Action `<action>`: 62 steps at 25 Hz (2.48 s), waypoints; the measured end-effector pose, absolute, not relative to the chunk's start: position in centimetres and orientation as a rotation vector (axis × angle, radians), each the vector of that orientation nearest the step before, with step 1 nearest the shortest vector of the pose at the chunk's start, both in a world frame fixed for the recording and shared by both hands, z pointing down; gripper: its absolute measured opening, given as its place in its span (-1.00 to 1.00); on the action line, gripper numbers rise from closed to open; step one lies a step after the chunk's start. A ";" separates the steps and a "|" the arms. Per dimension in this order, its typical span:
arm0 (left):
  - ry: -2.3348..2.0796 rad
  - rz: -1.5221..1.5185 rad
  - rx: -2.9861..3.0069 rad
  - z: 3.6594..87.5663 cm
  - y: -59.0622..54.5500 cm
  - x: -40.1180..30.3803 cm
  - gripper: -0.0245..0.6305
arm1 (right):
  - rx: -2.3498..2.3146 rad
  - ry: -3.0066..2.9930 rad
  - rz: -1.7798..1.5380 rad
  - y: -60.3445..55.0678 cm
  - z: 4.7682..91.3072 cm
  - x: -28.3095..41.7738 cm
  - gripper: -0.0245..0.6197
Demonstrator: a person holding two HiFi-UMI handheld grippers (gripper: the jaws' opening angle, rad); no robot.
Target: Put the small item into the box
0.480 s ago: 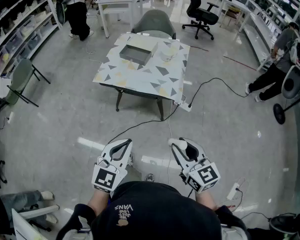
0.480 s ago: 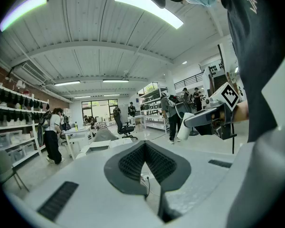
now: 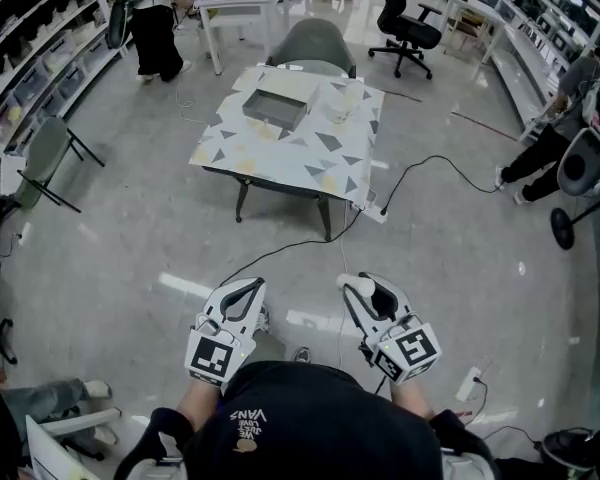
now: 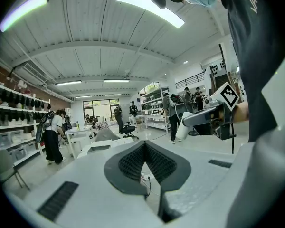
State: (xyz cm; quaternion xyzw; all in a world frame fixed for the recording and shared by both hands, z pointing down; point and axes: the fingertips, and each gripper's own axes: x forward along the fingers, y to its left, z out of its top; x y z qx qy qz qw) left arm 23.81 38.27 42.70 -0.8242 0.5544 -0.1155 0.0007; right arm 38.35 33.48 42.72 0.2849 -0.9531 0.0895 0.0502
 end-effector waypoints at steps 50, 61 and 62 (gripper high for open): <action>1.597 -0.305 -2.753 45.4 18.1 -8.5 -0.91 | 1.233 -2.820 0.393 12.8 43.0 9.5 -0.51; 1.634 -0.328 -2.707 44.5 8.3 -8.8 -0.91 | 1.184 -2.860 0.399 2.7 43.3 8.9 -0.51; 1.632 -0.323 -2.701 44.3 7.2 -8.8 -0.91 | 1.181 -2.859 0.404 1.7 43.4 8.9 -0.51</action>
